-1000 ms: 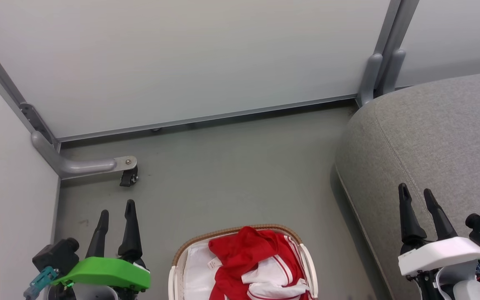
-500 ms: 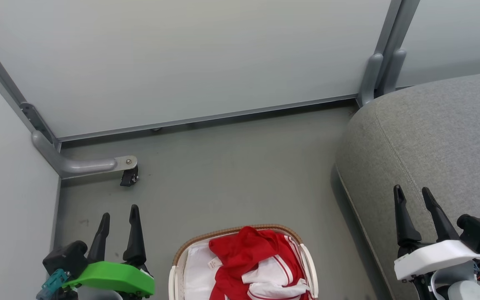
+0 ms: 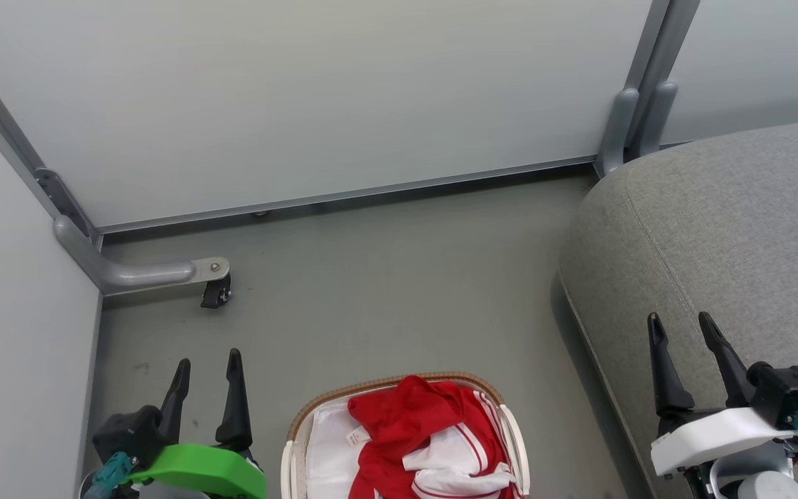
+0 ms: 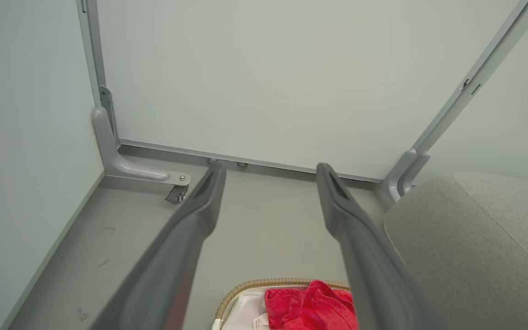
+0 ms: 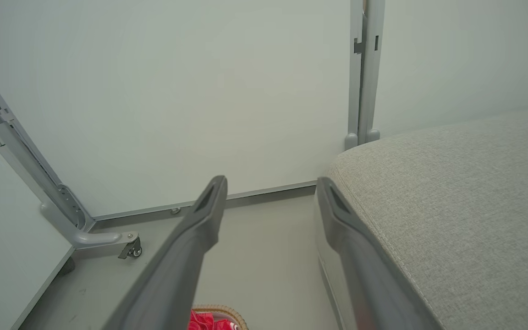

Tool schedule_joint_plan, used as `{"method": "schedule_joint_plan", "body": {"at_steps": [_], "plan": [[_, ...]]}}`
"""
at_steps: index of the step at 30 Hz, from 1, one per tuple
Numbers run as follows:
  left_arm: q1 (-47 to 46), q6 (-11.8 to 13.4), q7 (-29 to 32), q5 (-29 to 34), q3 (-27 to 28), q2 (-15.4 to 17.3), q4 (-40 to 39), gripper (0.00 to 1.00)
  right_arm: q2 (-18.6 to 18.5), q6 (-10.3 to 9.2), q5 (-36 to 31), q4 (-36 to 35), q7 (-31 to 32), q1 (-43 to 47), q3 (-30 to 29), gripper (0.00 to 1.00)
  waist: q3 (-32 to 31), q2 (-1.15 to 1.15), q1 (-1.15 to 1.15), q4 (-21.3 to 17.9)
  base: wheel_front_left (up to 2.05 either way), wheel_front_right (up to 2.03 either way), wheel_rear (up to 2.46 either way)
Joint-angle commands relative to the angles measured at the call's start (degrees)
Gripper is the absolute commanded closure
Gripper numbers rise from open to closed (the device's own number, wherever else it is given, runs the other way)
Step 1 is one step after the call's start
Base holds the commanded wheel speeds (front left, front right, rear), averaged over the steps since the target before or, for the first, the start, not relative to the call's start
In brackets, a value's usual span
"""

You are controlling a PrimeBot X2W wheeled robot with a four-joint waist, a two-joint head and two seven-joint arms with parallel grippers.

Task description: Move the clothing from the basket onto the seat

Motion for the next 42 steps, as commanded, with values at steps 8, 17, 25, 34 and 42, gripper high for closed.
{"method": "schedule_joint_plan", "body": {"at_steps": [8,17,25,34,42], "plan": [[0.5,0.5,-1.3,3.8,-0.5,0.5,1.5,0.0,-0.4,0.02,-4.7,0.0,-1.4,0.6,0.4,0.0,0.1,0.0,0.0,0.2,0.0,0.0,0.0],[0.7,0.8,-2.3,6.7,-0.7,0.5,2.6,0.0,-0.4,0.02,-8.6,0.4,-2.2,0.7,0.6,0.0,0.2,0.0,0.0,0.5,0.0,0.0,0.0],[0.8,1.0,-2.7,8.1,-0.9,0.5,3.2,0.0,-0.4,0.01,-10.3,0.8,-2.8,1.0,0.7,0.0,0.3,0.0,0.0,0.7,0.0,0.0,0.0],[0.8,0.9,-2.7,7.9,-0.9,0.5,3.4,0.0,-0.4,0.01,-9.4,1.4,-2.8,0.8,0.7,0.0,0.3,0.0,0.0,0.6,0.0,0.0,0.0],[0.9,0.8,-2.7,7.9,-1.0,0.5,3.4,0.0,-0.4,0.01,-9.1,1.6,-2.8,0.8,0.6,0.0,0.3,0.0,0.0,0.6,0.0,0.0,0.0]]}}
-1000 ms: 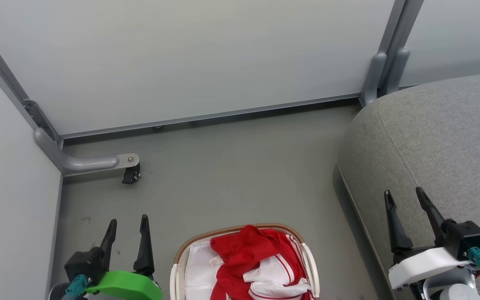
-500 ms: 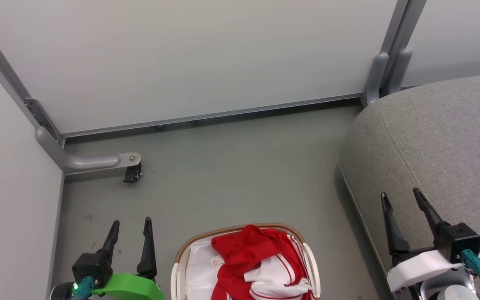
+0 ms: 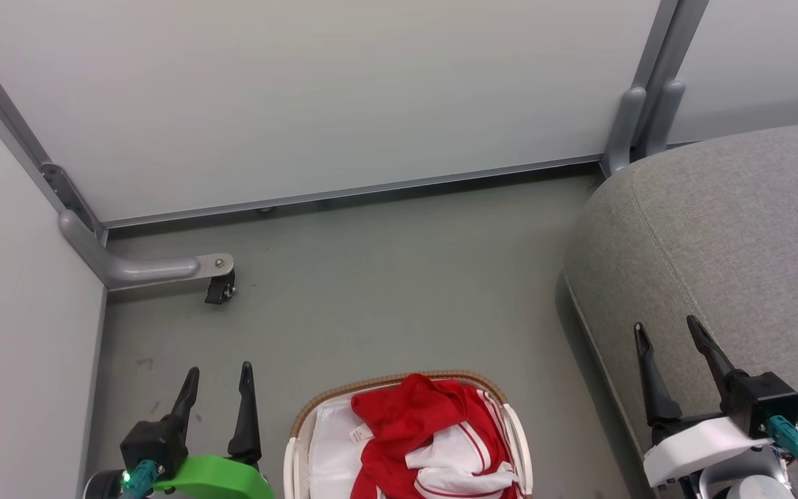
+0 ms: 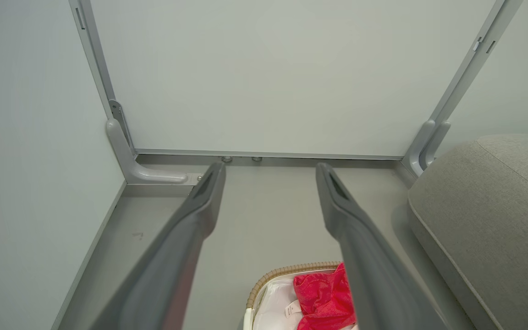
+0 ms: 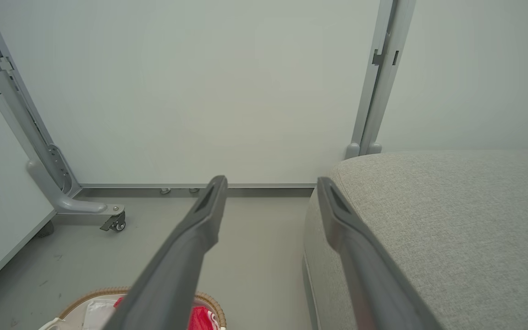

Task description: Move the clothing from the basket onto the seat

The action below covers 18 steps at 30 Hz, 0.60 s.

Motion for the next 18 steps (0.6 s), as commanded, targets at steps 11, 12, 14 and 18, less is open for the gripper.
{"method": "schedule_joint_plan", "body": {"at_steps": [11,12,14,18], "plan": [[-0.2,-0.3,0.0,0.6,-1.4,0.4,-0.6,0.0,-0.3,0.0,0.2,-0.1,-0.3,0.0,-0.3,0.0,1.3,0.0,0.0,-0.2,0.0,0.0,0.0],[-0.7,-0.3,0.0,0.7,-1.7,0.4,-0.6,0.0,-0.3,0.0,0.1,-0.3,-0.3,-0.4,-0.3,0.0,1.8,0.0,0.0,-0.3,0.0,0.0,0.0],[-1.8,-0.4,0.0,0.9,-2.4,0.4,-0.5,0.0,-0.3,0.0,-0.2,-0.7,-0.3,-1.3,-0.3,0.0,3.3,0.0,0.0,-0.6,0.0,0.0,0.0],[-4.8,-0.7,0.0,2.4,-4.5,0.4,0.9,0.0,-0.3,-0.01,-0.5,-1.7,-0.3,-3.2,-0.2,0.0,7.9,0.0,0.0,-1.7,0.0,0.0,0.0]]}}
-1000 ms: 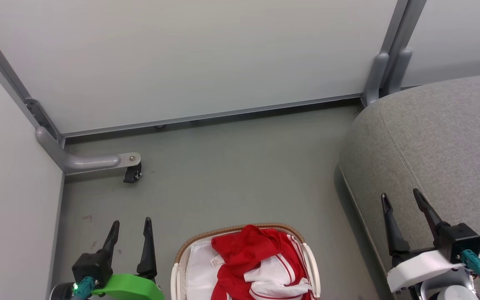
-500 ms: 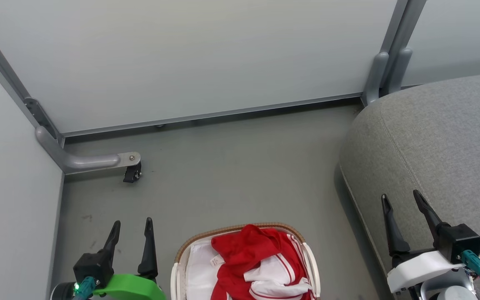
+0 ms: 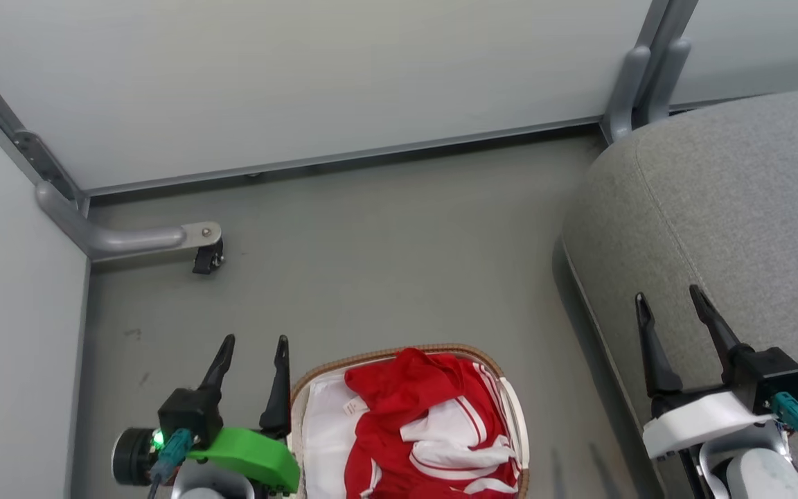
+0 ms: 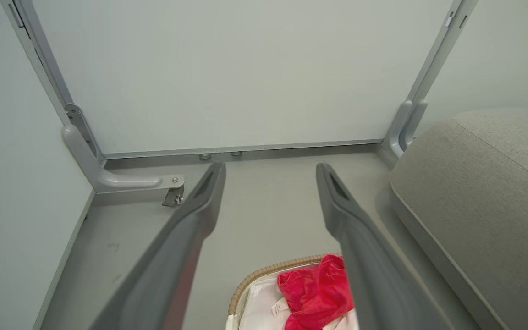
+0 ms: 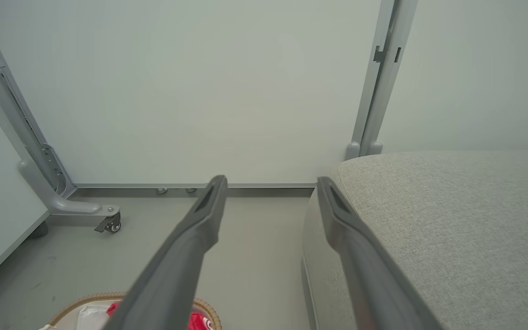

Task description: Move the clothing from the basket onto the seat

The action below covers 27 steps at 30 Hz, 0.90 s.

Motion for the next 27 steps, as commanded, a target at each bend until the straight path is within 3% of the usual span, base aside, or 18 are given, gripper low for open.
{"method": "schedule_joint_plan", "body": {"at_steps": [1,9,16,27], "plan": [[-2.1,-0.3,0.0,1.0,-0.7,0.3,0.7,0.0,-0.3,-0.02,-0.2,-0.6,-0.3,-1.4,0.0,0.0,4.9,0.0,0.0,-1.4,0.0,0.0,0.0],[-13.2,-1.8,0.0,5.8,-7.0,0.3,7.7,0.0,-0.3,-0.02,0.8,-2.3,-0.3,-8.5,-0.2,0.0,18.6,0.0,0.0,-4.3,0.0,0.0,0.0],[-23.4,-2.4,0.0,10.3,-15.7,0.8,17.0,0.0,-0.3,-0.03,2.8,-3.4,-0.2,-14.3,0.4,0.0,29.1,0.0,0.0,-7.4,0.0,0.0,0.0],[-35.4,-2.5,0.0,7.3,-30.0,2.5,32.4,0.0,-0.2,-0.03,6.6,-5.6,-0.2,-20.6,2.8,0.0,40.7,0.0,0.0,-12.0,0.0,0.0,0.0]]}}
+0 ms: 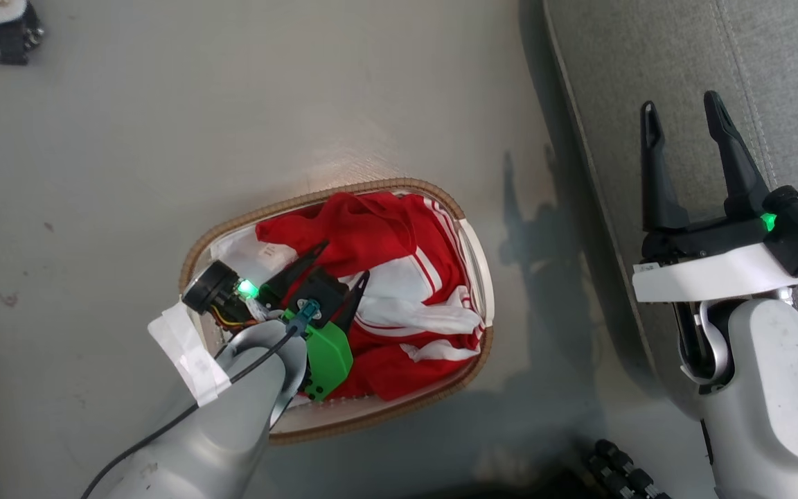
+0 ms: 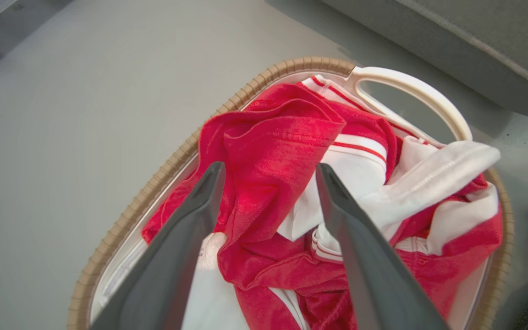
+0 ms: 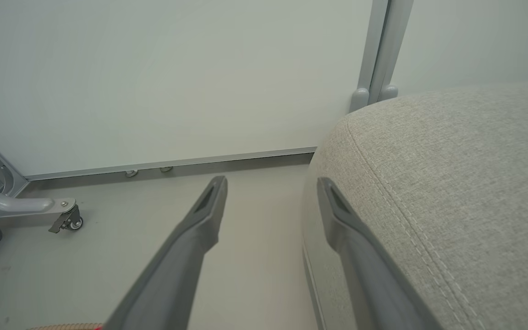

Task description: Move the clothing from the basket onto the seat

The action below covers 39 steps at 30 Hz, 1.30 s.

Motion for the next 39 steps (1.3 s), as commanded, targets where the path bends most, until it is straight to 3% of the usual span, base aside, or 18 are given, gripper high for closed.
{"method": "schedule_joint_plan", "body": {"at_steps": [1,12,21,22,23,25,26,39], "plan": [[-2.4,-0.2,0.0,-0.5,-0.8,0.6,0.9,0.0,-0.1,-0.04,0.5,-0.4,-0.1,-1.3,0.2,0.0,8.5,0.0,-0.01,-5.1,0.0,0.0,0.0],[-8.3,-0.2,0.0,-3.3,-3.9,2.4,5.0,0.0,-0.1,-0.04,3.0,-1.1,-0.1,-4.4,0.1,0.0,14.7,0.0,-0.01,-7.0,0.0,0.0,0.0],[-10.3,2.0,0.0,-6.3,1.6,3.1,2.3,0.0,-0.1,-0.04,3.7,-1.3,-0.1,-5.0,-0.5,0.0,16.3,0.0,-0.01,-6.7,0.0,0.0,0.0],[-10.2,2.0,0.0,-6.6,2.1,3.3,2.0,0.15,-0.1,-0.04,3.6,-1.2,-0.1,-4.9,-0.4,0.0,16.3,0.0,-0.01,-6.6,0.0,0.0,0.0],[-10.1,2.0,0.0,-6.7,2.5,3.4,1.8,0.51,-0.1,-0.04,3.6,-1.1,-0.1,-4.9,-0.3,0.0,16.2,0.0,-0.01,-6.5,0.0,0.0,0.0],[-9.8,1.9,0.0,-6.6,2.9,3.6,1.3,0.87,-0.1,-0.03,3.6,-0.8,-0.1,-4.8,0.0,0.0,16.1,0.0,-0.01,-6.4,0.0,0.0,0.0],[-9.5,1.9,0.0,-6.5,3.1,3.7,1.0,1.0,-0.1,-0.02,3.7,-0.7,-0.1,-4.9,0.2,0.0,16.0,0.0,-0.01,-6.4,0.0,0.0,0.0],[-3.5,0.9,0.0,-6.1,5.9,4.1,-6.5,1.0,-0.1,-0.03,1.9,0.2,-0.1,-3.5,0.0,0.0,10.2,0.0,-0.01,-4.4,0.0,0.0,0.0]]}}
